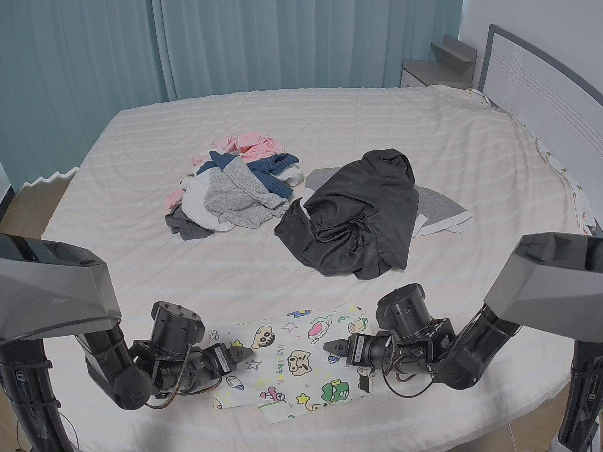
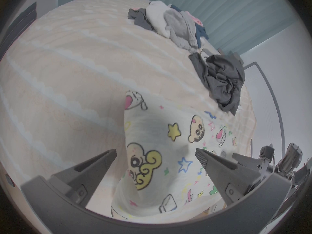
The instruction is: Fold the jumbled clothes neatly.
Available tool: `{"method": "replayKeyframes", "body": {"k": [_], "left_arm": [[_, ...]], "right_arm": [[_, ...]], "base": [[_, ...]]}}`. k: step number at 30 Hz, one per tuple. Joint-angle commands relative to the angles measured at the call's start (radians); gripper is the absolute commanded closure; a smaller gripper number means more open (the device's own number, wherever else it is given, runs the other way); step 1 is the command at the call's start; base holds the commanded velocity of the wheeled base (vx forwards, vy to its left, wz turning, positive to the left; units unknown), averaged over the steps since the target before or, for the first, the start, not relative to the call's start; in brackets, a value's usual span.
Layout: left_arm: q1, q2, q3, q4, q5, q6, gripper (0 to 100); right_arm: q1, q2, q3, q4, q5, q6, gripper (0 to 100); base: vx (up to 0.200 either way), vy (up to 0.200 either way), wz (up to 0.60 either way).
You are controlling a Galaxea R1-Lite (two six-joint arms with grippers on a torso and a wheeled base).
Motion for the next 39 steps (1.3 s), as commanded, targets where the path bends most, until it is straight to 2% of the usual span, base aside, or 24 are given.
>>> {"method": "replayKeyframes", "body": {"k": [1,5,9,10,13,15,16,20,22,25,28,30,34,36,37,38,39], "left_arm": [[0.035,-0.139,0.04,-0.001,0.001,0.002,0],[0.048,-0.251,0.063,-0.001,0.004,0.002,0],[0.061,-0.364,0.071,0.002,0.039,0.003,0],[0.061,-0.433,0.082,0.007,0.072,0.006,0],[0.046,-0.547,0.143,0.004,0.144,0.042,0],[0.034,-0.591,0.165,0.002,0.17,0.069,0],[0.023,-0.67,0.195,0.005,0.202,0.094,0],[0.002,-0.852,0.254,0.021,0.253,0.102,0],[-0.025,-0.952,0.289,0.079,0.288,0.103,0],[-0.11,-1.099,0.317,0.223,0.366,0.102,0],[-0.143,-1.269,0.307,0.366,0.406,0.106,0],[-0.124,-1.38,0.31,0.478,0.414,0.141,0],[0.005,-1.595,0.307,0.692,0.414,0.163,0],[0.029,-1.636,0.307,0.726,0.414,0.178,0],[0.107,-1.719,0.307,0.785,0.414,0.232,0],[0.137,-1.743,0.307,0.797,0.414,0.25,0],[0.206,-1.805,0.306,0.824,0.414,0.296,0]], "right_arm": [[-0.032,-0.145,0.074,-0.001,0.0,0.0,0],[-0.043,-0.235,0.115,0.004,-0.002,0.0,0],[-0.044,-0.336,0.152,0.009,-0.032,-0.004,0],[-0.044,-0.402,0.178,0.013,-0.064,-0.011,0],[-0.044,-0.53,0.243,0.038,-0.106,-0.043,0],[-0.043,-0.582,0.275,0.046,-0.115,-0.051,0],[-0.041,-0.663,0.322,0.05,-0.123,-0.058,0],[-0.043,-0.846,0.407,0.082,-0.147,-0.084,0],[-0.043,-0.939,0.453,0.142,-0.176,-0.113,0],[-0.037,-1.076,0.513,0.21,-0.222,-0.124,0],[-0.043,-1.215,0.553,0.263,-0.241,-0.126,0],[-0.054,-1.318,0.576,0.349,-0.268,-0.126,0],[-0.133,-1.528,0.577,0.572,-0.302,-0.127,0],[-0.159,-1.573,0.574,0.615,-0.302,-0.127,0],[-0.215,-1.666,0.562,0.707,-0.305,-0.129,0],[-0.23,-1.691,0.557,0.731,-0.307,-0.132,0],[-0.262,-1.742,0.542,0.786,-0.308,-0.136,0]], "base": [[0.0,0.0,0.0],[0.0,0.0,0.0],[0.0,0.0,0.0],[0.0,0.0,0.0],[0.0,0.0,0.0],[0.0,0.0,0.0],[0.0,0.0,0.0],[0.0,0.0,0.0],[0.0,0.0,0.0],[0.0,0.0,0.0],[0.0,0.0,0.0],[0.0,0.0,0.0],[0.0,0.0,0.0],[0.0,0.0,0.0],[0.0,0.0,0.0],[0.0,0.0,0.0],[0.0,0.0,0.0]]}}
